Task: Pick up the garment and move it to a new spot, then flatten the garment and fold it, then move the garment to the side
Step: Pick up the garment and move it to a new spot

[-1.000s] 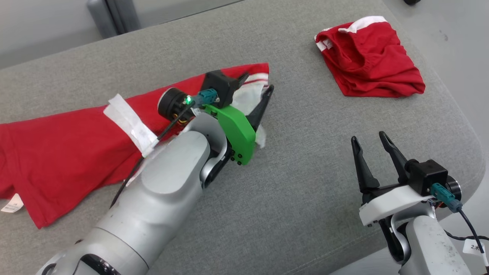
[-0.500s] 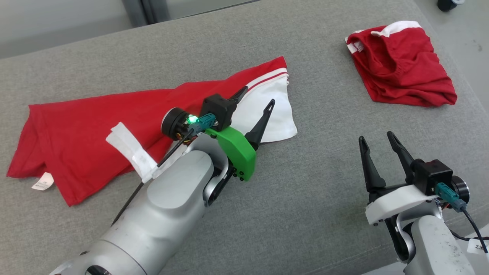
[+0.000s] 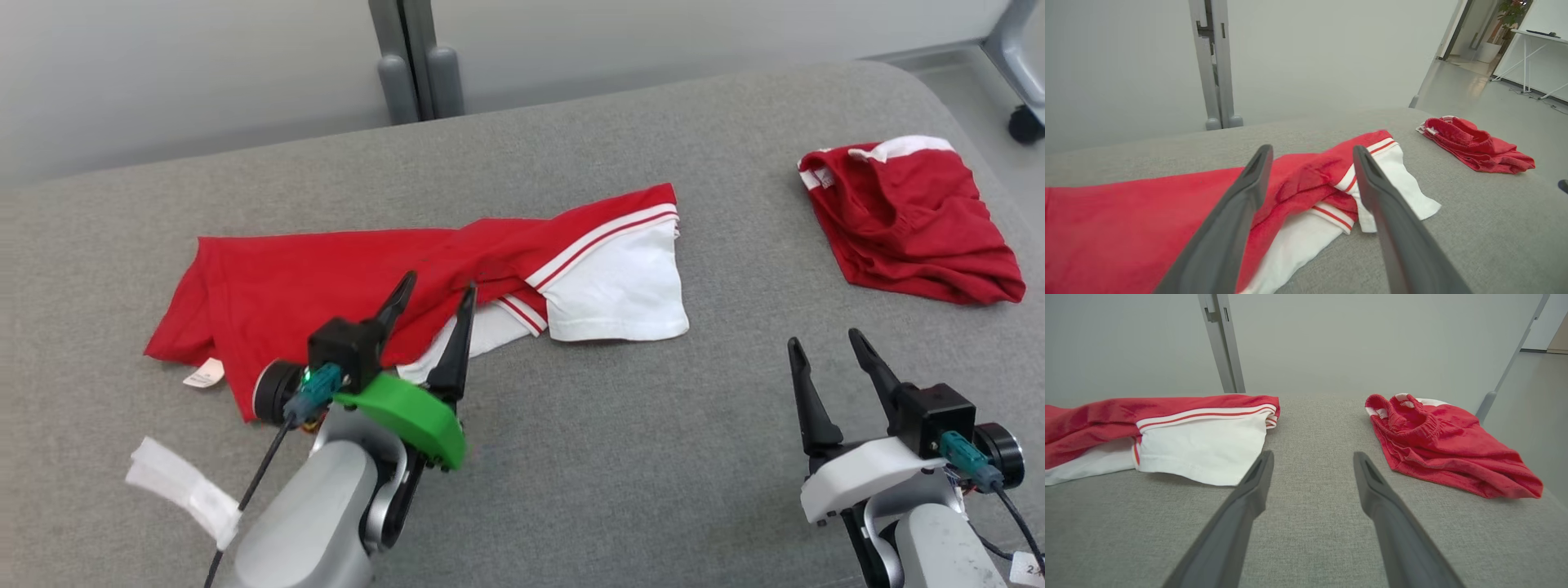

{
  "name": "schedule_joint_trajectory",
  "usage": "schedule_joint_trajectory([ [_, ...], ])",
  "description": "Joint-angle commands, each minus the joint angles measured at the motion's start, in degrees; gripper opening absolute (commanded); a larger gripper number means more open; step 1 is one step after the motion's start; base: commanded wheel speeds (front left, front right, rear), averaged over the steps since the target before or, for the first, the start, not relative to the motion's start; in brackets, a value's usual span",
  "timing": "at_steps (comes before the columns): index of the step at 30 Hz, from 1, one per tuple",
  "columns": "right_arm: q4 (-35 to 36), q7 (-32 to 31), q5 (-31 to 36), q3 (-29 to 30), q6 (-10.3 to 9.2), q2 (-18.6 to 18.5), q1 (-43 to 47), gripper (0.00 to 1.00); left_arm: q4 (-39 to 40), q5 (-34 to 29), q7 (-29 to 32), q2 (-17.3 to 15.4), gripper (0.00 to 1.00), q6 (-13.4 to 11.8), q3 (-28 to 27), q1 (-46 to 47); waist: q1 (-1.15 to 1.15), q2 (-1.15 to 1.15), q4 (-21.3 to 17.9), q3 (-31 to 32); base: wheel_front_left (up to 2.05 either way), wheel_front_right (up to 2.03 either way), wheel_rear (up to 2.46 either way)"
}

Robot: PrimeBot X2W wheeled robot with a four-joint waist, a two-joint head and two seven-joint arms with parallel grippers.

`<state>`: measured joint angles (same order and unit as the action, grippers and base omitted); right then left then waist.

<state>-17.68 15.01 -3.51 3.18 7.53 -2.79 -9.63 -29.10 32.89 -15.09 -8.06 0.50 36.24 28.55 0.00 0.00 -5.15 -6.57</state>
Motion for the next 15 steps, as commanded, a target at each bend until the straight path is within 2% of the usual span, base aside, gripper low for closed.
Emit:
schedule_joint_trajectory([
  [1,-0.2,0.2,0.4,0.2,-0.09,-0.2,1.3,1.00,0.9,-0.8,0.0,-0.6,1.00,-0.3,-1.6,-3.0,0.00,0.00,3.9,4.5,0.00,0.00,0.00],
  [9,-0.5,0.2,-0.4,-0.1,-0.09,-0.2,4.2,1.00,6.7,-4.2,0.0,-1.6,1.00,-1.0,-12.3,-16.4,0.00,0.00,5.5,7.8,0.00,0.00,0.00],
  [15,-0.6,0.2,-1.2,-0.5,-0.09,-0.2,5.8,1.00,10.6,-6.2,-0.1,-0.9,1.00,-0.1,-19.8,-24.9,0.00,0.00,5.6,8.9,0.00,0.00,0.00],
])
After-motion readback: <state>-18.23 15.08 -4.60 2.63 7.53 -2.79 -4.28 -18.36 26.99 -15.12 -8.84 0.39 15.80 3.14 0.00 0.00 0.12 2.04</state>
